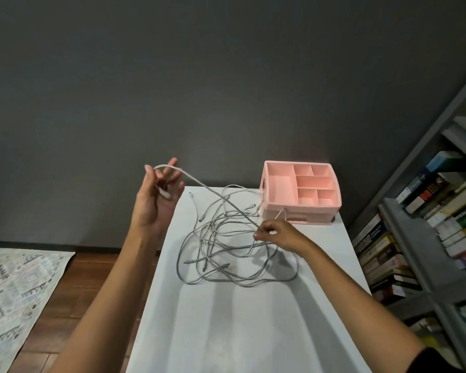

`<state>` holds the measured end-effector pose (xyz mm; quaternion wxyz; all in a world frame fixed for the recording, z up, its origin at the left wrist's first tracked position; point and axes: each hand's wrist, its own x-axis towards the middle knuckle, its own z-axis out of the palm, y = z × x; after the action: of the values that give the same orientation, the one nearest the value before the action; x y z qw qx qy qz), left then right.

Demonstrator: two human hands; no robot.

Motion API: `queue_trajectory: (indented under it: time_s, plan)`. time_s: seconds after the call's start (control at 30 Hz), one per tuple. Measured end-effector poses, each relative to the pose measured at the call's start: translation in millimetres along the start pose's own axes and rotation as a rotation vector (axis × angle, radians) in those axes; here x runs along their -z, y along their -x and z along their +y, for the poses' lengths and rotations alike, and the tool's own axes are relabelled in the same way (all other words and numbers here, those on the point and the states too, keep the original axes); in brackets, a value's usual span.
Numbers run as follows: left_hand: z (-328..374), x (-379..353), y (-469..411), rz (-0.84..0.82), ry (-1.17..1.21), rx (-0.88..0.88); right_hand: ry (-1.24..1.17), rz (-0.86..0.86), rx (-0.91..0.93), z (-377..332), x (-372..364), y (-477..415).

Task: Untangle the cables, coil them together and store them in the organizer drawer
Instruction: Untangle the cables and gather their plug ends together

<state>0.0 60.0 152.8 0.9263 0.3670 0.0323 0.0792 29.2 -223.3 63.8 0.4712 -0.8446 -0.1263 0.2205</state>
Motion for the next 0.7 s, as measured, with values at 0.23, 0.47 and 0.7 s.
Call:
queue_trajectory:
  time_s: [0.23, 0.47, 0.7]
  plan:
    - [2, -14, 0, 0.177, -0.030, -0.046, 0.028, 0.266, 0.038, -2, -9, -10]
    - [-60, 9, 15, -0.042, -0.815, 0.062, -0.378, 0.244, 0.201, -82, 8, -9]
    - [-92, -11, 23, -0.222, -0.996, 0.090, -0.416, 0.194, 0.370, -136, 20, 2]
